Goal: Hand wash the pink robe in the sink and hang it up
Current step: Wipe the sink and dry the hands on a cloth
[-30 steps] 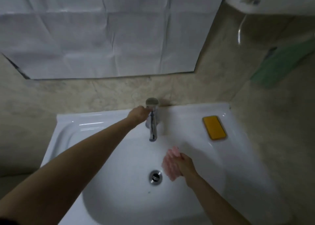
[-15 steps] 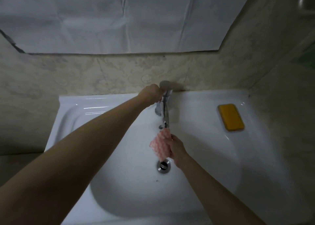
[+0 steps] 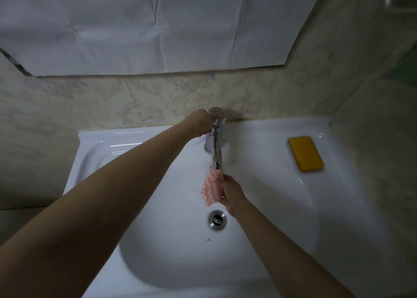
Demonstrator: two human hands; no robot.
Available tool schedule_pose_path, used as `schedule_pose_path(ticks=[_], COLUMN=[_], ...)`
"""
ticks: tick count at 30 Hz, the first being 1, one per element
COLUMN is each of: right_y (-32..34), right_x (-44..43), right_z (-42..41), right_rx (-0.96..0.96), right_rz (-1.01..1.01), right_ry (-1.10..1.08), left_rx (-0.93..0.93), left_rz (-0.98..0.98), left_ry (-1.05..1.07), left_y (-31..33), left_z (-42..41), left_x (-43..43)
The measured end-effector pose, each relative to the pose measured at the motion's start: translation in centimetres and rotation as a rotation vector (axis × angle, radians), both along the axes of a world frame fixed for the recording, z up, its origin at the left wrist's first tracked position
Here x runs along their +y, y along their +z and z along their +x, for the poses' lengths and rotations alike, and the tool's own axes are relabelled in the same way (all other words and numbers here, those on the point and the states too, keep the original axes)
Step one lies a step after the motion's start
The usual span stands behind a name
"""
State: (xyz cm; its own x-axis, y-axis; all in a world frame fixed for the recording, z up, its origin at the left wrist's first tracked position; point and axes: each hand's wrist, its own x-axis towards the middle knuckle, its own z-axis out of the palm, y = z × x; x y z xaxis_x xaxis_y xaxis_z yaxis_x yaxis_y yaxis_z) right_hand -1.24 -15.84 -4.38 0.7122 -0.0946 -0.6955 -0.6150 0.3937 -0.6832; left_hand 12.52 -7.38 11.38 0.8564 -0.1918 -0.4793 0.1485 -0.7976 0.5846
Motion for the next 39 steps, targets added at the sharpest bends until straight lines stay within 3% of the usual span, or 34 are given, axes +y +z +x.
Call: schedule_pose_path(ticks=[8, 16, 19, 20, 22, 25, 27, 31, 35, 39], right_y=[-0.2, -0.5, -0.4, -0.5, -1.1, -1.4, -1.3, -1.7, -2.1, -2.0], right_x=[0.0, -0.3, -0.1, 0.2, 0.6, 0.8, 0.9, 0.2, 0.7, 1.6], right_z=[-0.3, -0.6, -0.8, -0.7, -0.1, 0.4, 0.7, 1.0, 1.1, 1.8], right_rx=[0.001, 0.01, -0.26, -0.295, -0.182, -0.122, -0.105, 0.072, 0.111, 0.067], right_rz=[0.072, -0.043, 0.367, 0.412, 0.38, 0.271, 0.358, 0.3, 0.424, 0.336], right_ry=[-0.053, -0.02, 0.142, 0.145, 0.062, -0.125, -0.166, -0.218, -0.119, -0.08], left_rx=[0.029, 0.014, 0.094, 0.157, 0.206, 0.041, 0.061, 0.21, 0.15, 0.13], left_rz=[-0.019, -0.094, -0.165, -0.253, -0.485, -0.708, -0.657, -0.482, -0.476, -0.474], left_ry=[0.034, 0.043, 0.038, 0.064, 0.206, 0.664, 0.793, 0.624, 0.601, 0.637], left_y=[0.3, 0.5, 1.2, 1.3, 0.7, -3.7, -8.0, -14.2, -15.4, -15.5], left_z=[0.0, -0.3, -0.8, -1.0, -1.5, -4.1, -7.5, -14.9, -18.1, -19.0], left_x=[-0.2, -0.4, 0.3, 0.8, 2.1, 4.3, 5.4, 6.2, 5.8, 6.1])
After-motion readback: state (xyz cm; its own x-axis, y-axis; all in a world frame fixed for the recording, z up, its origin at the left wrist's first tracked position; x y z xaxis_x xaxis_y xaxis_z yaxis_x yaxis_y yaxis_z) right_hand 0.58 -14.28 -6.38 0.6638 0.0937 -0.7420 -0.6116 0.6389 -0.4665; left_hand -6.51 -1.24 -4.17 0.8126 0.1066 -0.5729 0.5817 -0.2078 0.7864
